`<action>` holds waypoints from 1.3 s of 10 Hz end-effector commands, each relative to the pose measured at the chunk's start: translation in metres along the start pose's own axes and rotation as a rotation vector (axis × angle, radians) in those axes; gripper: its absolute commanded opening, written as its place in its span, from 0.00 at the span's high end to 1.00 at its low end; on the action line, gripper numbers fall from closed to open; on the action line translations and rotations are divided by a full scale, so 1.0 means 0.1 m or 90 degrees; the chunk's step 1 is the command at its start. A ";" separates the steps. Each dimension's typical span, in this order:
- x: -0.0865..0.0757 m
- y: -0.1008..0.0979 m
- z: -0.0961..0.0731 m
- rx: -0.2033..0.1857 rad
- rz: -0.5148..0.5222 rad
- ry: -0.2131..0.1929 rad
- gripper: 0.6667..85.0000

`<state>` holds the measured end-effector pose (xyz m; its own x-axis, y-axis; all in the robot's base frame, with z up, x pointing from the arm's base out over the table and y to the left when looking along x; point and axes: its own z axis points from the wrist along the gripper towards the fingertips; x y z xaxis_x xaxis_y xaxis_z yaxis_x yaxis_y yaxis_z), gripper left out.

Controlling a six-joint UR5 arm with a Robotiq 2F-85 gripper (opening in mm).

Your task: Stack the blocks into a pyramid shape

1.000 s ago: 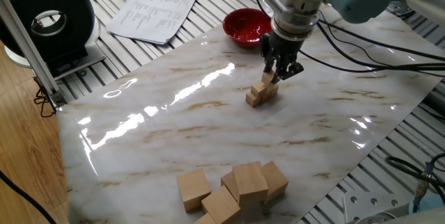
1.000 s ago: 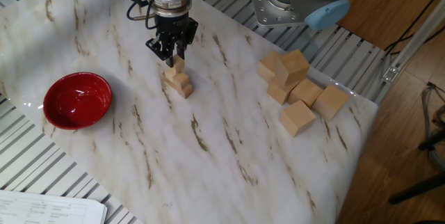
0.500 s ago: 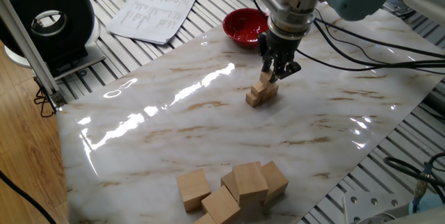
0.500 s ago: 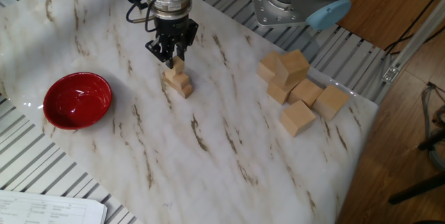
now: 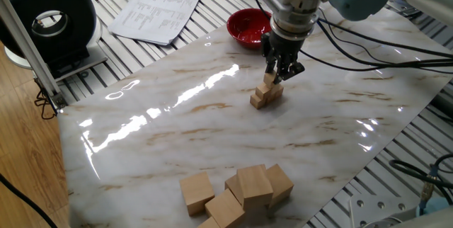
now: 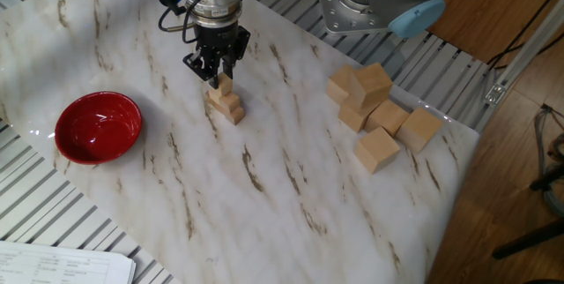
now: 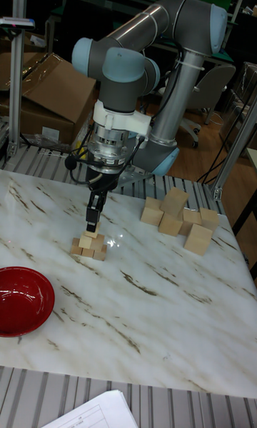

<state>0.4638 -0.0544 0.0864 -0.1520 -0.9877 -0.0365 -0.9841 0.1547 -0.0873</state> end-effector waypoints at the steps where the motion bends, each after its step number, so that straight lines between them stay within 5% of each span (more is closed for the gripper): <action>1: -0.07 -0.02 0.01 0.001 0.006 -0.012 1.00; 13: -0.04 -0.07 0.06 0.008 -0.009 -0.005 1.00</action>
<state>0.4700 -0.0525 0.0807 -0.1330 -0.9906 -0.0313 -0.9861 0.1354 -0.0958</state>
